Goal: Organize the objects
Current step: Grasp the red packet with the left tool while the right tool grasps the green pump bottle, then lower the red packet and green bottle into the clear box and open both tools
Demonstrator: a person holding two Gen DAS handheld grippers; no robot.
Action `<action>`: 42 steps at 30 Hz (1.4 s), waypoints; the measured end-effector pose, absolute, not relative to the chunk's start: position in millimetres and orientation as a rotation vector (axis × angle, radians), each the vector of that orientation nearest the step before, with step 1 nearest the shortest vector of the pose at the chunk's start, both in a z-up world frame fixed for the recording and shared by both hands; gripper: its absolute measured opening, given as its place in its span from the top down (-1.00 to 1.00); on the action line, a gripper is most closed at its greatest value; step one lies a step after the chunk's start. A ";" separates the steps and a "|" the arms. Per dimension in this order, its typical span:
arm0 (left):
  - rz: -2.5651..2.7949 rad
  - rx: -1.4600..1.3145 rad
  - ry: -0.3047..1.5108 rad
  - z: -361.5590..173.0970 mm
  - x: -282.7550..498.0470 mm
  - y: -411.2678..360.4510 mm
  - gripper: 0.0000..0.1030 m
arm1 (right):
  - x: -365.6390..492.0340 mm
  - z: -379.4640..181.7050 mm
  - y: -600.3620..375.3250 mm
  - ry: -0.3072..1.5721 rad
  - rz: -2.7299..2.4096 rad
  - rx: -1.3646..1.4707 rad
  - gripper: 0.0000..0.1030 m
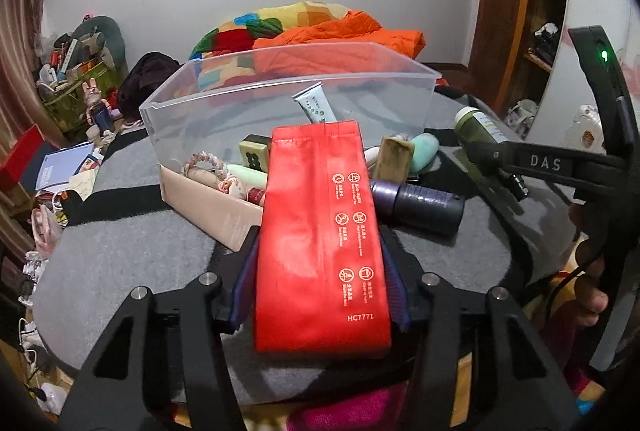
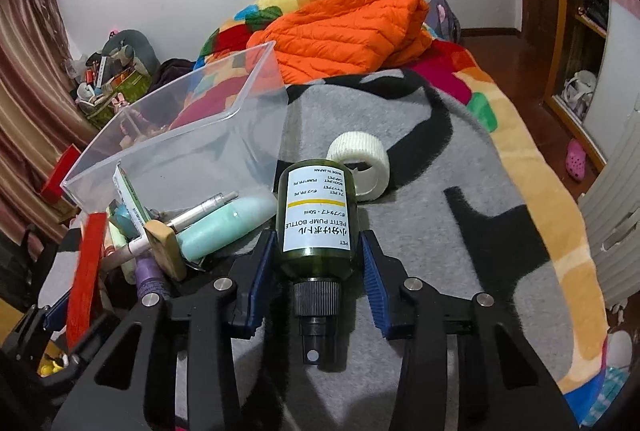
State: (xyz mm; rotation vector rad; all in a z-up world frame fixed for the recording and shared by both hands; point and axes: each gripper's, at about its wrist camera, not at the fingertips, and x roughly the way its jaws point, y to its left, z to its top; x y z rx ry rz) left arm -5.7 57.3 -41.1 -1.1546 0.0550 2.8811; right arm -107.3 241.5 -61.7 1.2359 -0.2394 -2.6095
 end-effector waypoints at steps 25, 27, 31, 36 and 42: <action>2.900 -0.960 -0.031 53.6 -67.7 -12.6 -0.05 | -130.4 26.4 190.6 -0.073 -2.519 0.961 0.26; 2.875 -0.993 -0.041 54.1 -81.7 -15.9 -0.05 | -142.2 26.7 182.6 -0.059 -2.504 0.972 0.26; 2.832 -1.105 -0.039 45.3 -117.7 -27.2 -0.05 | -167.2 25.6 169.5 -0.011 -2.492 1.001 0.26; 2.745 -1.276 -0.070 26.2 -158.7 -37.5 -0.05 | -193.7 13.9 149.1 0.062 -2.448 1.083 0.26; 2.699 -1.387 -0.022 9.8 -186.4 -36.3 -0.05 | -216.7 -11.7 126.7 0.149 -2.377 1.206 0.26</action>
